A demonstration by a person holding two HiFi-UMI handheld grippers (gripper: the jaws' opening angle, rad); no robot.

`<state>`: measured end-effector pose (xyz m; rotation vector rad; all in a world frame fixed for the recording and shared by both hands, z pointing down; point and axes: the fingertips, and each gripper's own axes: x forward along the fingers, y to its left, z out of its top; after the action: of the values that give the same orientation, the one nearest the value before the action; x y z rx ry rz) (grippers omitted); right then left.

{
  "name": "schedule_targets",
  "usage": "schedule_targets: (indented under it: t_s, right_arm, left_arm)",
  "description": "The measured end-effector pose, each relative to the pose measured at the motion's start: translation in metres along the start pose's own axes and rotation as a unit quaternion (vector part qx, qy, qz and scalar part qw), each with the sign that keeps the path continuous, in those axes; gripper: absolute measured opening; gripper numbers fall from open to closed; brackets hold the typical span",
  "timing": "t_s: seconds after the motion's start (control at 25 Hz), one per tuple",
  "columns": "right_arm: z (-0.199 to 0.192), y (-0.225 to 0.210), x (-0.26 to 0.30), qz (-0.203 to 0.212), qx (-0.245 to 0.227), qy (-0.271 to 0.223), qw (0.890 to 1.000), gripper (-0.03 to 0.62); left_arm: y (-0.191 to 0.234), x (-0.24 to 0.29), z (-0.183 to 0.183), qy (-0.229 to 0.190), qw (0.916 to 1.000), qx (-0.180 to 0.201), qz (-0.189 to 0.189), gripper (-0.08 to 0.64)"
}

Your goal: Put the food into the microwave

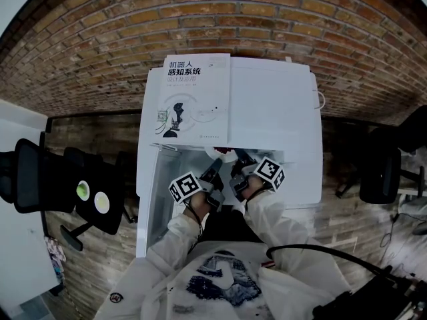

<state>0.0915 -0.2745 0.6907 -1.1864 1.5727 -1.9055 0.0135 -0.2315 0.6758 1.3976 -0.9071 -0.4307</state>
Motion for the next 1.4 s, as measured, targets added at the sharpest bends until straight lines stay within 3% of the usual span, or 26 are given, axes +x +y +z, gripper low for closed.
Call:
schedule_targets:
  t_s: [0.8,1.4]
  right_arm:
    - [-0.020,0.007,-0.016,0.026,0.009,0.029,0.999,0.072]
    - [-0.018,0.002,-0.008,0.008,0.018,0.023,1.000,0.025]
  left_arm:
    - [-0.001,0.002,0.003,-0.006,1.0000,-0.005,-0.004,0.031]
    - [0.001,0.011,0.013,-0.015,0.9999,-0.007,0.004,0.031]
